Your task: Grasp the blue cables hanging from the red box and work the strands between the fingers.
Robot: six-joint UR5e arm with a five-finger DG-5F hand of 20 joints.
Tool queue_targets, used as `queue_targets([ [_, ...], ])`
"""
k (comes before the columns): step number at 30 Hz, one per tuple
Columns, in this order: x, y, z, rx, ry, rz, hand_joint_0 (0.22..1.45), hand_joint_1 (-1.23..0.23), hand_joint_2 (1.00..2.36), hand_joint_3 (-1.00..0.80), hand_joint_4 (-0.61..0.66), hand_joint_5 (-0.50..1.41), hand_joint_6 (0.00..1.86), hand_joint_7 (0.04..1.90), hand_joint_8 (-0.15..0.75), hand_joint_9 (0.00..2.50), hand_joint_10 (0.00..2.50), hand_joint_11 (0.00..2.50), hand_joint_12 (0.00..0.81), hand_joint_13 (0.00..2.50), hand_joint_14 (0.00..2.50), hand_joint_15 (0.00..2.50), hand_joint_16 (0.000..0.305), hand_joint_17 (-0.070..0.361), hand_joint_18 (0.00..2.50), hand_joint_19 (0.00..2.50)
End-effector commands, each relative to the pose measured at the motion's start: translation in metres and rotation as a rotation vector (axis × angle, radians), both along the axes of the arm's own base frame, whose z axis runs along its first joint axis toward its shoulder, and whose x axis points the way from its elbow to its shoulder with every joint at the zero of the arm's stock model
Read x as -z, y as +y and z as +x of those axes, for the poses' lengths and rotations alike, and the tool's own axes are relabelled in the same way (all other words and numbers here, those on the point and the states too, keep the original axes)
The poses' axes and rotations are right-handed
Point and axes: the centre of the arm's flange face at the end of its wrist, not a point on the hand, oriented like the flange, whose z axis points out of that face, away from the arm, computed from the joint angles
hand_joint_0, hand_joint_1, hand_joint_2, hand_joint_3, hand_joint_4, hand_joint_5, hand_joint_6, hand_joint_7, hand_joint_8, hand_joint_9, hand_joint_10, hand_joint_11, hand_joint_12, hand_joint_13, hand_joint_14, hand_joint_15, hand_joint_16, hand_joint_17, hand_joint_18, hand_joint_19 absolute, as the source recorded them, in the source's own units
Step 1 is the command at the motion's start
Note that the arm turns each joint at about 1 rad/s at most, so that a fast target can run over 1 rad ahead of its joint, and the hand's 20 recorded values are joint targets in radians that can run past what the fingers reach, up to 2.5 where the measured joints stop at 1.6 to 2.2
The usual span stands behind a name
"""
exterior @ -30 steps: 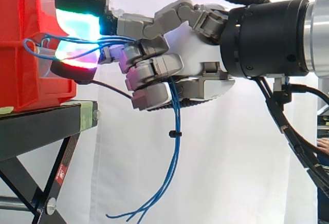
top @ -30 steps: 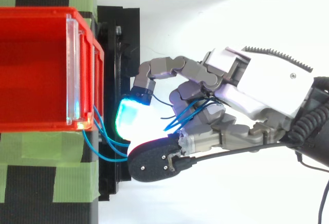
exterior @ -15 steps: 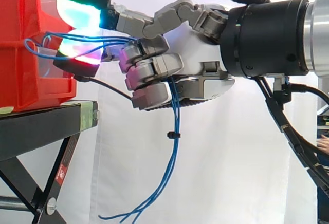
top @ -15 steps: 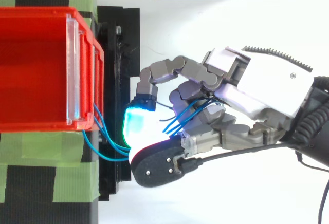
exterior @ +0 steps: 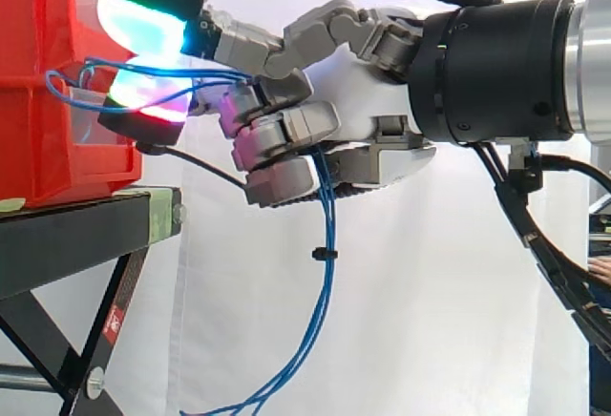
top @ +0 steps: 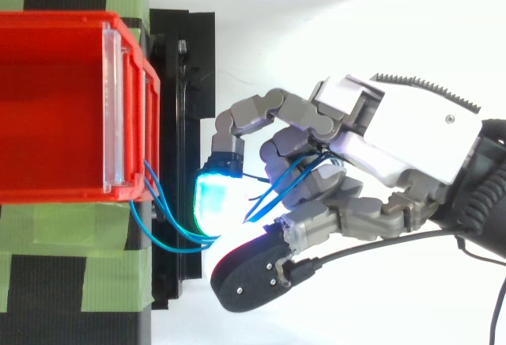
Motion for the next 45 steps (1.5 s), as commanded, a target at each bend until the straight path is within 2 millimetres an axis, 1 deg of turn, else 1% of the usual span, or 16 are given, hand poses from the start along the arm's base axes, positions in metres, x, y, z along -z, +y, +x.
queue_targets([
  [1, 0.0003, -0.0003, 0.0000, 0.001, 0.022, -0.047, 0.88, -0.80, 1.00, -0.97, 0.22, -0.23, 0.98, 1.08, 0.350, 0.91, 2.50, 1.99, 0.431, 1.02, 2.50, 1.29, 0.063, 0.142, 1.39, 1.65],
  [6, -0.0006, -0.0004, -0.0002, 0.003, 0.035, -0.077, 0.91, -0.77, 1.00, -0.90, 0.22, -0.21, 1.01, 1.06, 0.350, 0.91, 2.50, 1.99, 0.431, 1.02, 2.50, 1.29, 0.063, 0.142, 1.39, 1.65],
  [12, 0.0003, -0.0004, -0.0001, 0.003, 0.037, -0.078, 0.98, -0.72, 1.01, -0.73, 0.21, -0.22, 1.13, 1.03, 0.350, 0.91, 2.50, 1.99, 0.431, 1.02, 2.50, 1.29, 0.063, 0.142, 1.39, 1.65],
  [14, -0.0006, -0.0014, -0.0002, 0.005, 0.035, -0.077, 1.02, -0.70, 1.01, -0.62, 0.21, -0.23, 1.21, 1.02, 0.350, 0.91, 2.50, 1.99, 0.431, 1.02, 2.50, 1.29, 0.063, 0.142, 1.39, 1.65],
  [22, -0.0013, -0.0009, -0.0001, 0.010, 0.041, -0.091, 1.03, -0.66, 1.02, -0.48, 0.23, -0.20, 1.35, 0.95, 0.350, 0.91, 2.50, 1.99, 0.431, 1.02, 2.50, 1.29, 0.063, 0.142, 1.39, 1.65],
  [24, -0.0003, -0.0007, 0.0001, 0.008, 0.043, -0.094, 0.97, -0.67, 1.01, -0.61, 0.24, -0.19, 1.34, 0.99, 0.350, 0.91, 2.50, 1.99, 0.431, 1.02, 2.50, 1.29, 0.063, 0.142, 1.39, 1.65],
  [25, 0.0003, -0.0008, -0.0003, 0.008, 0.045, -0.094, 0.90, -0.64, 1.01, -0.75, 0.23, -0.13, 1.36, 1.07, 0.350, 0.91, 2.50, 1.99, 0.431, 1.02, 2.50, 1.29, 0.063, 0.142, 1.39, 1.65],
  [28, -0.0003, -0.0007, 0.0001, 0.008, 0.043, -0.094, 0.89, -0.62, 1.01, -0.82, 0.22, -0.01, 1.32, 1.13, 0.350, 0.91, 2.50, 1.99, 0.431, 1.02, 2.50, 1.29, 0.063, 0.142, 1.39, 1.65],
  [30, 0.0003, 0.0012, -0.0004, 0.005, 0.045, -0.095, 0.89, -0.61, 1.01, -0.84, 0.21, 0.02, 1.29, 1.10, 0.350, 0.91, 2.50, 1.99, 0.431, 1.02, 2.50, 1.29, 0.063, 0.142, 1.39, 1.65],
  [32, -0.0004, 0.0014, 0.0002, 0.005, 0.042, -0.093, 0.89, -0.58, 1.01, -0.84, 0.21, 0.09, 1.12, 1.08, 0.350, 0.91, 2.50, 1.99, 0.431, 1.02, 2.50, 1.29, 0.063, 0.142, 1.39, 1.65],
  [33, 0.0000, 0.0013, 0.0001, 0.005, 0.040, -0.093, 0.89, -0.58, 1.01, -0.83, 0.21, 0.12, 1.01, 1.13, 0.350, 0.91, 2.50, 1.99, 0.431, 1.02, 2.50, 1.29, 0.063, 0.142, 1.39, 1.65],
  [34, -0.0003, 0.0025, 0.0004, 0.004, 0.036, -0.091, 0.89, -0.56, 1.01, -0.83, 0.21, 0.17, 0.81, 1.19, 0.350, 0.91, 2.50, 1.99, 0.431, 1.02, 2.50, 1.29, 0.063, 0.142, 1.39, 1.65],
  [35, -0.0006, 0.0026, 0.0007, 0.004, 0.035, -0.094, 0.88, -0.56, 1.01, -0.82, 0.22, 0.18, 0.75, 1.21, 0.350, 0.91, 2.50, 1.99, 0.431, 1.02, 2.50, 1.29, 0.063, 0.142, 1.39, 1.65],
  [38, -0.0006, 0.0026, 0.0007, 0.005, 0.052, -0.132, 0.88, -0.56, 1.01, -0.81, 0.22, 0.19, 0.67, 1.25, 0.350, 0.91, 2.50, 1.99, 0.431, 1.02, 2.50, 1.29, 0.063, 0.142, 1.39, 1.65],
  [41, -0.0015, 0.0022, 0.0004, 0.011, 0.093, -0.221, 0.87, -0.56, 1.01, -0.81, 0.22, 0.19, 0.65, 1.26, 0.350, 0.91, 2.50, 1.99, 0.431, 1.02, 2.50, 1.29, 0.063, 0.142, 1.39, 1.65],
  [45, -0.0007, -0.0016, 0.0009, 0.018, 0.101, -0.236, 0.86, -0.58, 1.01, -0.82, 0.22, 0.19, 0.64, 1.26, 0.350, 0.91, 2.50, 1.99, 0.431, 1.02, 2.50, 1.29, 0.063, 0.142, 1.39, 1.65],
])
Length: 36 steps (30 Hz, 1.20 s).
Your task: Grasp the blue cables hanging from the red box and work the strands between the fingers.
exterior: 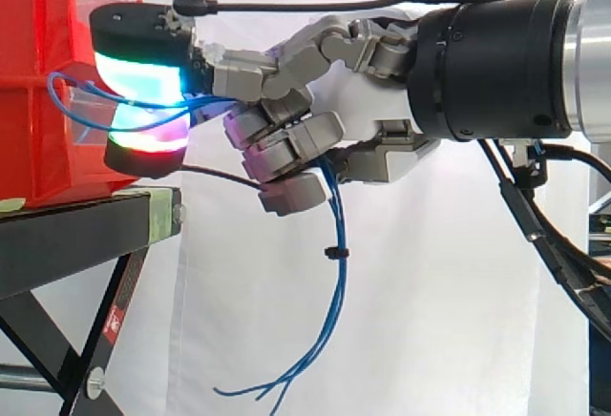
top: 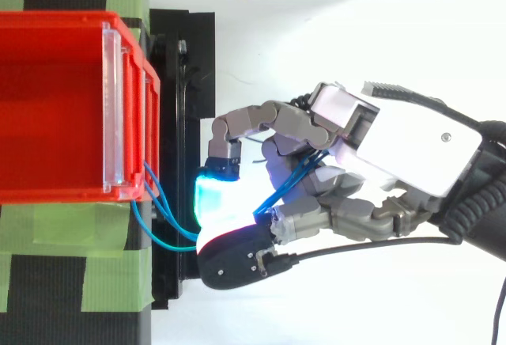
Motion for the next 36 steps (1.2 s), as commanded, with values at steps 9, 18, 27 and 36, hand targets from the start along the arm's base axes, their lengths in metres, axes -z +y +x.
queue_targets([
  [9, -0.0007, -0.0020, 0.0001, 0.005, 0.020, -0.049, 0.73, -0.54, 1.00, -1.00, 0.26, 0.17, 0.64, 1.25, 0.350, 0.91, 2.50, 1.99, 0.431, 1.02, 2.50, 1.29, 0.063, 0.142, 1.39, 1.65],
  [18, -0.0005, -0.0016, 0.0011, 0.007, 0.028, -0.078, 0.74, -0.63, 1.00, -1.00, 0.25, 0.02, 0.74, 1.20, 0.350, 0.91, 2.50, 1.99, 0.431, 1.02, 2.50, 1.29, 0.063, 0.142, 1.39, 1.65],
  [27, -0.0021, -0.0014, 0.0014, 0.005, 0.020, -0.066, 0.70, -0.72, 1.00, -1.00, 0.27, -0.14, 1.02, 1.10, 0.350, 0.91, 2.50, 1.99, 0.431, 1.02, 2.50, 1.29, 0.063, 0.142, 1.39, 1.65],
  [36, -0.0005, -0.0023, 0.0012, 0.005, 0.021, -0.063, 0.77, -0.62, 1.00, -0.98, 0.24, -0.06, 1.05, 1.11, 0.350, 0.91, 2.50, 1.99, 0.431, 1.02, 2.50, 1.29, 0.063, 0.142, 1.39, 1.65],
])
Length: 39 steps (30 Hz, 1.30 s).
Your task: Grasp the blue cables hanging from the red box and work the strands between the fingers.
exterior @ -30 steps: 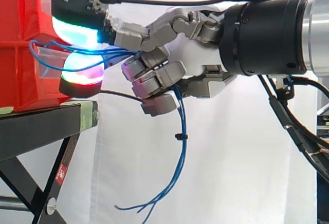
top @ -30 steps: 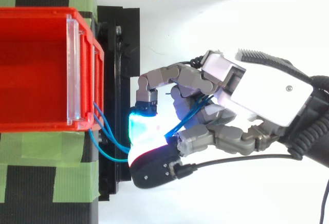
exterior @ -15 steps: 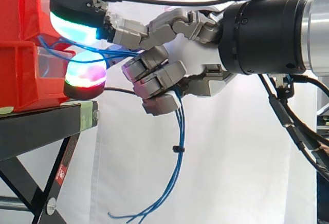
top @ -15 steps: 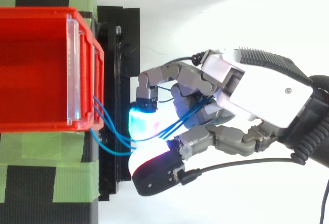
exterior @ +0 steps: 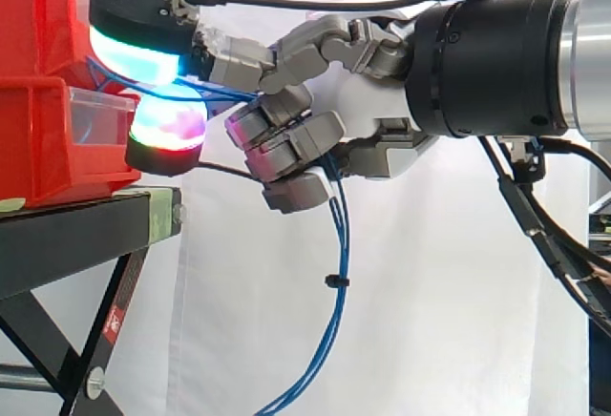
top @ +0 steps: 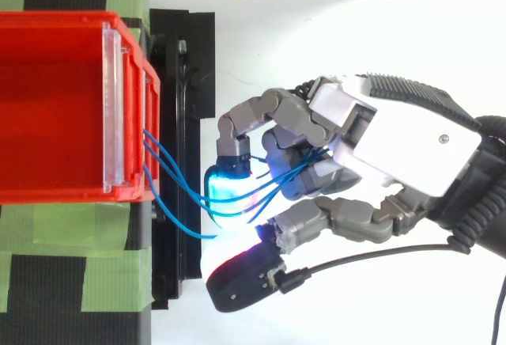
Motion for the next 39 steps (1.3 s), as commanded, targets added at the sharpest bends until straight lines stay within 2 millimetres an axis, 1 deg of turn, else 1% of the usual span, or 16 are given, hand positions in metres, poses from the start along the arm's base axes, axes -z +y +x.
queue_targets([
  [1, 0.001, -0.001, 0.000, 0.001, 0.001, 0.001, 0.75, -0.60, 1.00, -1.00, 0.25, -0.04, 1.00, 1.13, 0.350, 0.91, 2.50, 1.99, 0.431, 1.02, 2.50, 1.29, 0.063, 0.142, 1.39, 1.65],
  [3, 0.001, 0.000, 0.000, 0.001, 0.001, 0.001, 0.74, -0.58, 1.00, -1.00, 0.25, -0.03, 0.96, 1.13, 0.350, 0.91, 2.50, 1.99, 0.431, 1.02, 2.50, 1.29, 0.063, 0.142, 1.39, 1.65],
  [5, 0.001, 0.000, 0.000, 0.001, 0.001, 0.001, 0.72, -0.56, 1.00, -1.00, 0.26, -0.01, 0.89, 1.15, 0.350, 0.91, 2.50, 1.99, 0.431, 1.02, 2.50, 1.29, 0.063, 0.142, 1.39, 1.65],
  [9, -0.001, -0.001, 0.000, 0.001, -0.003, 0.004, 0.71, -0.56, 1.00, -1.00, 0.26, -0.01, 0.87, 1.17, 0.350, 0.91, 2.50, 1.99, 0.431, 1.02, 2.50, 1.29, 0.063, 0.142, 1.39, 1.65],
  [12, 0.000, -0.002, 0.000, 0.002, -0.006, 0.015, 0.73, -0.57, 1.00, -1.00, 0.25, 0.00, 0.86, 1.17, 0.350, 0.91, 2.50, 1.99, 0.431, 1.02, 2.50, 1.29, 0.063, 0.142, 1.39, 1.65],
  [17, 0.000, -0.005, 0.000, 0.002, -0.017, 0.049, 0.80, -0.61, 1.01, -0.82, 0.24, 0.00, 0.87, 1.17, 0.350, 0.91, 2.50, 1.99, 0.431, 1.02, 2.50, 1.29, 0.063, 0.142, 1.39, 1.65],
  [23, -0.003, -0.006, 0.001, 0.003, -0.029, 0.063, 0.85, -0.61, 1.01, -0.72, 0.24, 0.00, 0.89, 1.17, 0.350, 0.91, 2.50, 1.99, 0.431, 1.02, 2.50, 1.29, 0.063, 0.142, 1.39, 1.65],
  [27, -0.007, -0.007, 0.003, 0.004, -0.035, 0.068, 0.85, -0.61, 1.01, -0.74, 0.24, 0.00, 0.90, 1.17, 0.350, 0.91, 2.50, 1.99, 0.431, 1.02, 2.50, 1.29, 0.063, 0.142, 1.39, 1.65],
  [30, -0.006, -0.008, 0.003, 0.004, -0.035, 0.070, 0.85, -0.61, 1.01, -0.74, 0.24, 0.00, 0.90, 1.18, 0.350, 0.91, 2.50, 1.99, 0.431, 1.02, 2.50, 1.29, 0.063, 0.142, 1.39, 1.65],
  [33, -0.010, -0.007, 0.006, -0.009, -0.055, 0.103, 0.84, -0.60, 1.01, -0.77, 0.24, 0.00, 0.90, 1.17, 0.350, 0.91, 2.50, 1.99, 0.431, 1.02, 2.50, 1.29, 0.063, 0.142, 1.39, 1.65],
  [39, -0.015, -0.007, 0.009, -0.009, -0.060, 0.106, 0.78, -0.59, 1.01, -0.87, 0.25, 0.00, 0.91, 1.16, 0.350, 0.91, 2.50, 1.99, 0.431, 1.02, 2.50, 1.29, 0.063, 0.142, 1.39, 1.65],
])
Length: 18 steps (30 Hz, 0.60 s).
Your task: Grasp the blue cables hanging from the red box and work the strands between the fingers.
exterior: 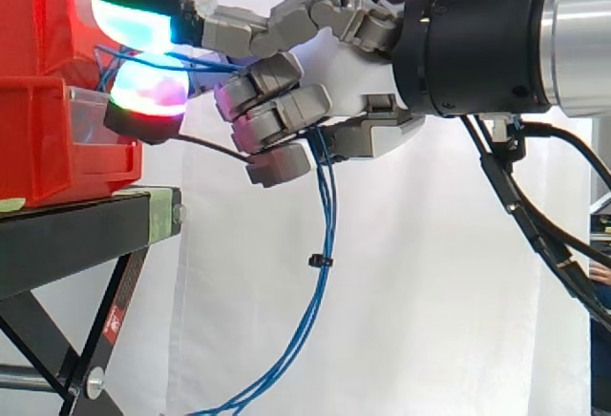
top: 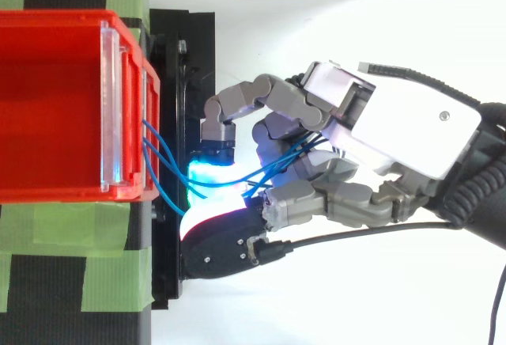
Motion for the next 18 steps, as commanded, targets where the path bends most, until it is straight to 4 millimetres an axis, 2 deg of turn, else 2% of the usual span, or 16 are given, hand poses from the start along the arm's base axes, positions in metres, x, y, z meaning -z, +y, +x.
queue_targets([
  [1, -0.0035, -0.0006, 0.0019, 0.001, -0.006, 0.002, 0.77, -0.59, 1.00, -0.90, 0.25, 0.00, 0.91, 1.16, 0.350, 0.91, 2.50, 1.99, 0.431, 1.02, 2.50, 1.29, 0.063, 0.142, 1.39, 1.65],
  [5, -0.0031, -0.0007, 0.0015, 0.001, -0.002, 0.002, 0.73, -0.57, 1.00, -1.00, 0.26, -0.01, 0.89, 1.16, 0.350, 0.91, 2.50, 1.99, 0.431, 1.02, 2.50, 1.29, 0.063, 0.142, 1.39, 1.65],
  [18, -0.0018, -0.0091, 0.0002, 0.012, 0.015, -0.007, 0.74, -0.59, 1.00, -0.96, 0.26, -0.01, 0.88, 1.16, 0.350, 0.91, 2.50, 1.99, 0.431, 1.02, 2.50, 1.29, 0.063, 0.142, 1.39, 1.65],
])
